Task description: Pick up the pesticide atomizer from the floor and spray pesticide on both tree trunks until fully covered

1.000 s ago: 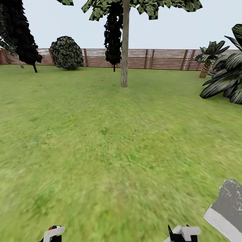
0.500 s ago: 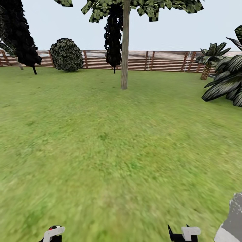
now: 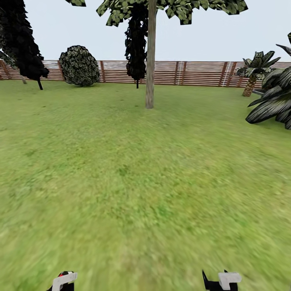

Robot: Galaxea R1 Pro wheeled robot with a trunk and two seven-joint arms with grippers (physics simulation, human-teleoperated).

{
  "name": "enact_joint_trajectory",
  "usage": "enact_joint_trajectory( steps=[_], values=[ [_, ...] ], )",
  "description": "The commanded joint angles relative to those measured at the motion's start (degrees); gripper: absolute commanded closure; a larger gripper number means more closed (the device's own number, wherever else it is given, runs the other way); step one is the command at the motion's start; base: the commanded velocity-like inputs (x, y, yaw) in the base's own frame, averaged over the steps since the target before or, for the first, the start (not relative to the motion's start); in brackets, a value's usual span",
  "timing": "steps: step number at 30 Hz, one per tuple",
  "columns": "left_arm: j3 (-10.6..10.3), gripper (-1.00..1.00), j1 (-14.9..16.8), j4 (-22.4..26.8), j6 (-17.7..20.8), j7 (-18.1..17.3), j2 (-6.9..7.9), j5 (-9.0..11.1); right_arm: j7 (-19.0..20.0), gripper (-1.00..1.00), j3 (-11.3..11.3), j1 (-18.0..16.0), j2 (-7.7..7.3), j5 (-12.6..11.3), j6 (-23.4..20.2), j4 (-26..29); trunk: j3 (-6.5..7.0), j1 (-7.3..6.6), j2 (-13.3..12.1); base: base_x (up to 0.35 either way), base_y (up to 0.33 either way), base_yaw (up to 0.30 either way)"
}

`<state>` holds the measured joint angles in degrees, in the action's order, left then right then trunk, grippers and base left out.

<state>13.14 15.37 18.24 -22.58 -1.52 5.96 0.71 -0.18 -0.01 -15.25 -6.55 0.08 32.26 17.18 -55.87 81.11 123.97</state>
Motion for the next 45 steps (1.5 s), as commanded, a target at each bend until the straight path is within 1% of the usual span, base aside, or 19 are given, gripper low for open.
enact_joint_trajectory(
  steps=[1,45],
  values=[
    [0.18,1.00,0.05,-0.05,-0.18,-0.16,0.00,0.08,-0.01,-1.00,0.01,-0.01,-0.01,0.01,0.17,-0.04,-0.05,0.03,0.02,0.338,0.000,0.000],
    [0.17,1.00,0.04,-0.05,-0.18,-0.14,0.00,0.08,0.01,-1.00,0.01,-0.04,-0.01,0.01,0.17,-0.04,-0.05,0.03,0.02,0.338,0.000,0.000]
  ],
)
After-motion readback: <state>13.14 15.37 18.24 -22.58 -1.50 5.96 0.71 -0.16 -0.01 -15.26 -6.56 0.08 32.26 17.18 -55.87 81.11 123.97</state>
